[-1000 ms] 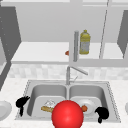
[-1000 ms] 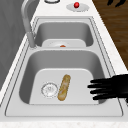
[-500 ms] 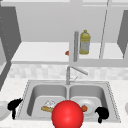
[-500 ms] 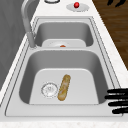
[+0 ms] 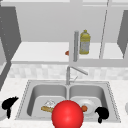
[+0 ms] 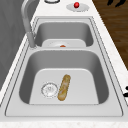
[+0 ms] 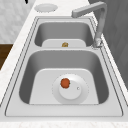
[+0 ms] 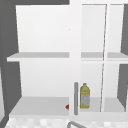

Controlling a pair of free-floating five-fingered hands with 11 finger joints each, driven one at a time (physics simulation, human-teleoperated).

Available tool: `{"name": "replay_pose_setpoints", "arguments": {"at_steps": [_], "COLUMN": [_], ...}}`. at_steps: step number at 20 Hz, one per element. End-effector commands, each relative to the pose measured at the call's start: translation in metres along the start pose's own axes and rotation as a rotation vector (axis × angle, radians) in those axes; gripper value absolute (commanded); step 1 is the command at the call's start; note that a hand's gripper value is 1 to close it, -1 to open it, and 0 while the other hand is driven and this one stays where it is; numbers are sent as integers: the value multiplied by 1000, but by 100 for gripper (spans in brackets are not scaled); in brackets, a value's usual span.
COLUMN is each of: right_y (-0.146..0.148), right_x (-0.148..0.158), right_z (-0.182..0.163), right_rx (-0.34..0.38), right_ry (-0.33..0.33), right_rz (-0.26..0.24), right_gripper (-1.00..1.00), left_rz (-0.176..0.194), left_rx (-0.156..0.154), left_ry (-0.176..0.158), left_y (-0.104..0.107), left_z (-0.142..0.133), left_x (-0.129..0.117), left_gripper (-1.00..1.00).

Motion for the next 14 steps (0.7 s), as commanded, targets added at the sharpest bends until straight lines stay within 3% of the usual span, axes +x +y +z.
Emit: {"name": "replay_pose_setpoints", "arguments": {"at_steps": [1,2,3,6,9,14], "right_y": [0,0,0,0,0,0], "right_x": [0,0,0,0,0,0], "right_z": [0,0,0,0,0,0], "right_rx": [0,0,0,0,0,0], "right_ry": [0,0,0,0,0,0], "right_rz": [0,0,0,0,0,0], "right_gripper": [0,0,0,0,0,0], "left_rz": [-3,-1,-3,-2,-31,-40], "left_rx": [-12,3,12,1,30,36], "left_ry": [-12,5,-3,1,44,74], "left_y": [0,1,2,-1,1,5], "left_z": [-2,0,1,6,27,39], "left_x": [0,1,1,1,6,4], "left_gripper": [-100,-100,-100,-100,-100,-100]}}
